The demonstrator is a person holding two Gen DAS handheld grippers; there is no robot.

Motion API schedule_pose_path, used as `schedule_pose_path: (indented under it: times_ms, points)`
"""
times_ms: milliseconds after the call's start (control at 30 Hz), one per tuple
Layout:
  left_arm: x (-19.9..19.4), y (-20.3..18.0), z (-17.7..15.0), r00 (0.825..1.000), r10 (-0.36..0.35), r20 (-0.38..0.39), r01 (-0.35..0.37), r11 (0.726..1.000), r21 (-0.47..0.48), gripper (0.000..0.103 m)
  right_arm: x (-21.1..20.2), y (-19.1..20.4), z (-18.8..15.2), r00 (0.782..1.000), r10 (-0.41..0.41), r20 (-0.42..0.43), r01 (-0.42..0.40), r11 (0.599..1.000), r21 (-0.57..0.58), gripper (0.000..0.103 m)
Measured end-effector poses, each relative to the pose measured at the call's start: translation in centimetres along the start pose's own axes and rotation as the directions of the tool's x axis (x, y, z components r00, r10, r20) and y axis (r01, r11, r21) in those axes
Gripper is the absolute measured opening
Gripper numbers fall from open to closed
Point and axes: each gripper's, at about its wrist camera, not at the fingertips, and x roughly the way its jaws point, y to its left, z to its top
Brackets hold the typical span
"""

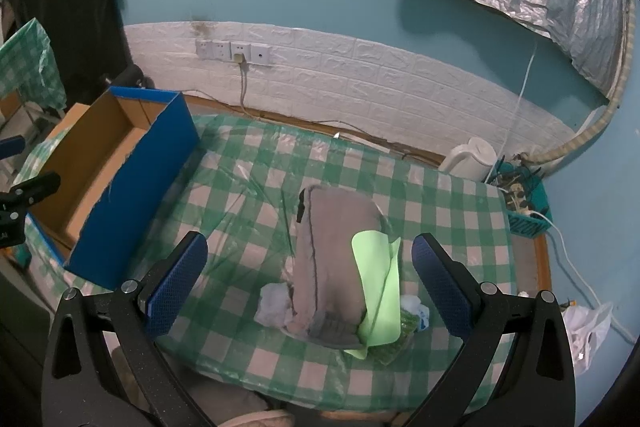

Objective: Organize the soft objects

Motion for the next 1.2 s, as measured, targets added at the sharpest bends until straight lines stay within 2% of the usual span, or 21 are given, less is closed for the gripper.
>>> schedule_pose_path:
  times_ms: [1200]
  points:
    - [0.15,-0.19,-0.39,1.0,-0.007,-0.006,0.007,1.0,0.004,0.09,0.05,0.04,0.04,1.0,0.0,-0.008,0.0,1.0,-0.008,0.101]
